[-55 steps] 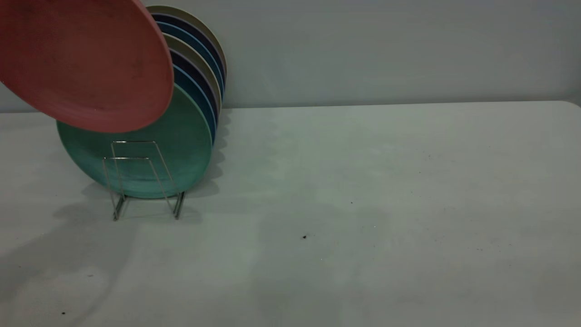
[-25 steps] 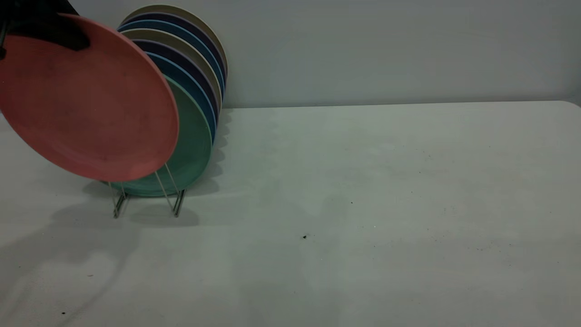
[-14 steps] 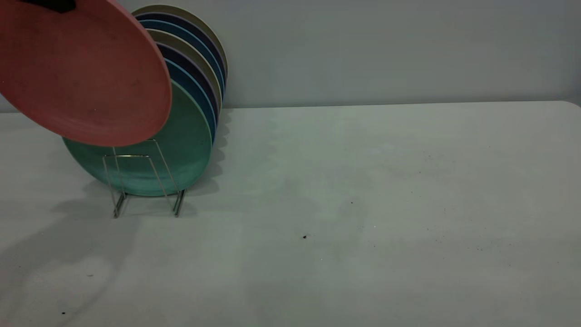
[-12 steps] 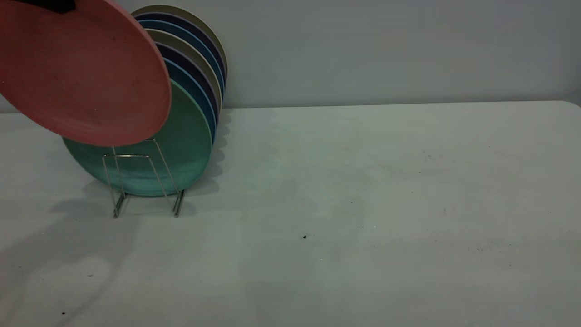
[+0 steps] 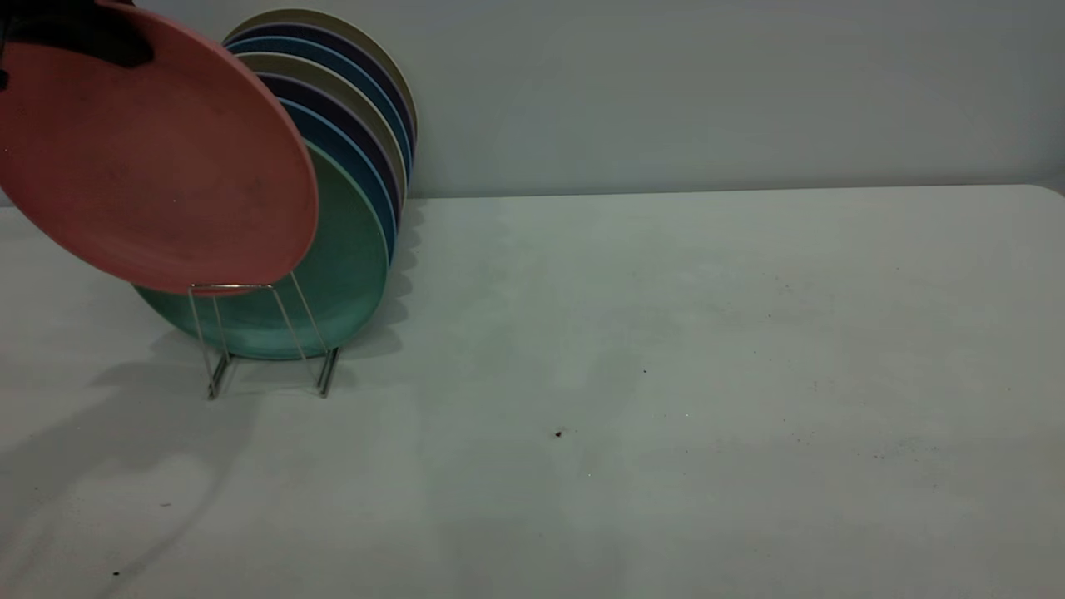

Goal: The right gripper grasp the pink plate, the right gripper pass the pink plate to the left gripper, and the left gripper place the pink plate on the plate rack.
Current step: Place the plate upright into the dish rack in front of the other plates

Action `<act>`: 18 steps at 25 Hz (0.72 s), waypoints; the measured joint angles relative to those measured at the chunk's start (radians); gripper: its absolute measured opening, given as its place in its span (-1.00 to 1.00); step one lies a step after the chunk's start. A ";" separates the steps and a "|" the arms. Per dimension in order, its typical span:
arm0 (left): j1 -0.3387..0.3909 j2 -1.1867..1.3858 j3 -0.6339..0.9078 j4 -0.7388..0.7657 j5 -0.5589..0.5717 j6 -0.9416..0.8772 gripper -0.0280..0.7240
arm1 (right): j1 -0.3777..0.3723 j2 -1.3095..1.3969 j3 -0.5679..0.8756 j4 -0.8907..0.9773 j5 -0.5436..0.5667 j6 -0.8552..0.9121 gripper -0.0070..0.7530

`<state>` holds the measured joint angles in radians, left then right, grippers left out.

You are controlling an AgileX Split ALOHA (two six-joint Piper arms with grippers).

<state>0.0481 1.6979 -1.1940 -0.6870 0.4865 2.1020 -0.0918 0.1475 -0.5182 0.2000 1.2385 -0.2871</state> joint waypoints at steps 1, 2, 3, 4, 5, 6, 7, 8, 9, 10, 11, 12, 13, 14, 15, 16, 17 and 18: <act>0.000 0.002 0.000 0.000 -0.002 0.000 -0.69 | 0.000 0.000 0.000 0.000 0.000 0.000 0.12; 0.000 0.003 0.000 -0.001 -0.003 0.000 -0.69 | 0.000 0.000 0.001 0.000 -0.002 0.000 0.12; 0.000 0.003 0.000 -0.003 -0.003 0.000 -0.69 | 0.000 0.000 0.002 0.000 -0.003 0.000 0.12; 0.000 0.004 0.000 -0.005 -0.003 0.000 -0.69 | 0.000 0.000 0.003 0.000 -0.007 0.000 0.12; 0.000 0.005 0.000 -0.012 -0.003 0.000 -0.69 | 0.000 0.000 0.004 0.000 -0.012 0.000 0.12; 0.000 0.010 0.000 -0.023 -0.003 0.000 -0.69 | 0.000 0.000 0.006 0.000 -0.019 0.000 0.12; 0.000 0.017 0.000 -0.034 -0.003 0.000 -0.69 | 0.000 0.000 0.008 -0.001 -0.024 0.000 0.12; 0.000 0.026 0.000 -0.047 -0.003 0.000 -0.69 | 0.000 0.000 0.008 -0.001 -0.028 0.000 0.12; 0.000 0.037 0.000 -0.058 -0.003 0.000 -0.69 | 0.000 0.000 0.009 -0.001 -0.032 0.000 0.12; 0.000 0.050 0.000 -0.068 -0.005 0.000 -0.69 | 0.000 0.000 0.010 -0.001 -0.036 0.000 0.12; 0.000 0.059 0.000 -0.074 -0.010 0.000 -0.69 | 0.000 0.000 0.011 -0.001 -0.037 0.000 0.12; 0.000 0.068 0.000 -0.077 -0.012 0.000 -0.68 | 0.000 0.000 0.011 -0.001 -0.038 0.000 0.12; 0.000 0.075 0.000 -0.078 -0.015 0.000 -0.68 | 0.000 0.000 0.011 -0.001 -0.039 0.000 0.12; 0.000 0.079 0.000 -0.078 -0.017 0.000 -0.67 | 0.000 0.000 0.012 -0.001 -0.039 0.000 0.12; 0.000 0.083 0.000 -0.079 -0.020 0.000 -0.65 | 0.000 0.000 0.012 -0.001 -0.039 0.000 0.12; 0.000 0.085 0.000 -0.079 -0.021 0.000 -0.64 | 0.000 0.000 0.013 -0.001 -0.039 0.000 0.12; 0.000 0.088 0.000 -0.079 -0.021 0.000 -0.62 | 0.000 0.000 0.013 -0.001 -0.039 0.000 0.12; 0.000 0.089 0.000 -0.079 -0.021 0.000 -0.58 | 0.000 0.000 0.013 -0.001 -0.039 0.000 0.12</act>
<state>0.0481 1.7868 -1.1940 -0.7661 0.4658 2.1020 -0.0918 0.1475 -0.5050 0.1989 1.1998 -0.2871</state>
